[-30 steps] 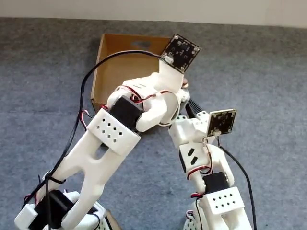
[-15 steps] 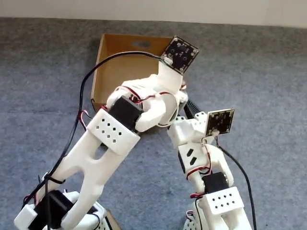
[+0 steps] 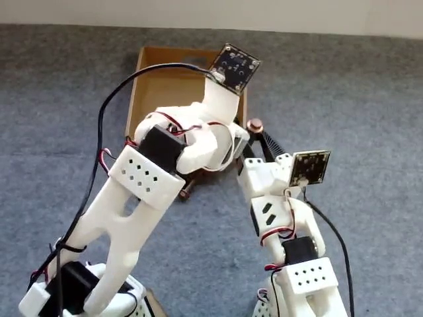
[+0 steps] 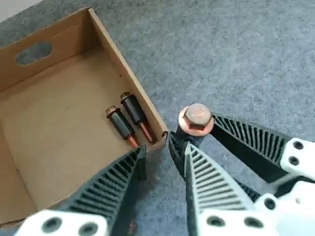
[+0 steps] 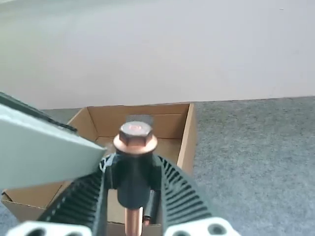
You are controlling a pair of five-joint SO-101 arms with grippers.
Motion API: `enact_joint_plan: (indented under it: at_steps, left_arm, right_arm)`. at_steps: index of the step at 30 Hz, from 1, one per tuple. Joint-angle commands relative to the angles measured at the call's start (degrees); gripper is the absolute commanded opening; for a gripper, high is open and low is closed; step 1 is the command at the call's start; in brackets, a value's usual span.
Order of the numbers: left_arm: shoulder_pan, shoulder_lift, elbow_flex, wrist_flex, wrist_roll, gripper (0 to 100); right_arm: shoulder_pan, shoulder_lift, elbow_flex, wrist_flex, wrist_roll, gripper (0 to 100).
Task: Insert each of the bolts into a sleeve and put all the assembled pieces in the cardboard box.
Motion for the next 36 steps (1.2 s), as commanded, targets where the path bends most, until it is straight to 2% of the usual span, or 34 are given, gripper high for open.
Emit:
enact_joint_plan:
  at_steps: [1,5,9,11,14,17,22,29,36]
  left_arm:
    - [-1.8,-1.89,-2.24,2.64,-0.09,12]
    - [-8.04,-1.8,-1.36,5.19,-0.09,10]
    - [-18.42,-1.36,4.97,5.27,-0.09,0]
    - [-22.46,-1.36,9.54,4.4,-0.09,2]
    - [-27.12,-1.45,17.89,-0.35,-0.09,1]
    - [-30.2,-1.36,26.95,-9.41,-0.09,1]
    - [-30.99,-1.71,39.96,-24.88,-0.09,1]
    - [-31.16,-1.36,48.75,-35.34,0.18,1]
    - [-30.81,-1.27,54.02,-43.78,0.26,1]
  right_arm:
    - [0.75,-0.66,-2.33,-0.4,0.26,0.7]
    - [0.75,-0.66,-2.07,-0.4,0.26,0.7]
    - [0.75,-0.66,-1.89,-0.13,0.53,0.7]
    - [0.75,-0.57,-1.89,-0.04,0.44,0.7]
    - [0.75,-0.31,-1.89,-0.04,0.35,0.7]
    - [0.75,-0.31,-2.24,0.04,0.26,0.7]
    - [0.92,-0.31,-3.91,0.22,0.53,0.7]
    - [1.19,-0.22,-20.62,16.84,0.35,0.7]
    - [-1.63,1.63,-25.27,17.98,0.62,0.7]
